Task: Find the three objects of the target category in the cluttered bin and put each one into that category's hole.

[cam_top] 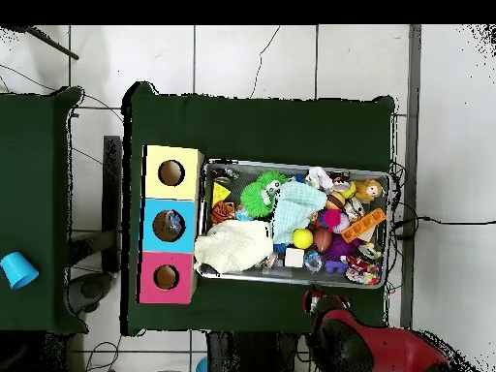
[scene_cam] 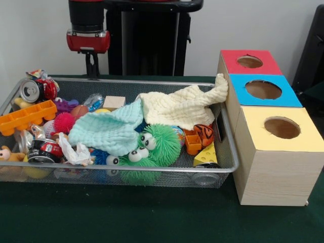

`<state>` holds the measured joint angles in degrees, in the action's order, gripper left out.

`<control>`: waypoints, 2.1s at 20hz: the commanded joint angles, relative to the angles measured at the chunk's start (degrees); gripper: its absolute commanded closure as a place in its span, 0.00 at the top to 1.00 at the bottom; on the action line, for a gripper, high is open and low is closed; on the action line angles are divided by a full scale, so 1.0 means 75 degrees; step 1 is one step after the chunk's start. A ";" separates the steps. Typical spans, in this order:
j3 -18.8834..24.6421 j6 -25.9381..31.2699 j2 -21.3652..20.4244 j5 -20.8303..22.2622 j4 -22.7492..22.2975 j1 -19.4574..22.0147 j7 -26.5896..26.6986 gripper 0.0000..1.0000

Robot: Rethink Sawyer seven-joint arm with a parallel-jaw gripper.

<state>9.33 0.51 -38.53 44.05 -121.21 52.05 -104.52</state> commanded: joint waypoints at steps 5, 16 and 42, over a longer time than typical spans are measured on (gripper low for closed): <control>0.0225 0.0606 0.0455 0.0266 0.0333 0.0124 -0.0127 1.00; 0.0233 0.0572 0.0522 0.0388 0.0353 0.0165 -0.0043 1.00; -0.0456 -0.0457 0.1697 0.0751 0.1282 -0.0436 -0.0441 1.00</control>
<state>5.91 0.43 -30.90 46.63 -120.69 49.79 -104.52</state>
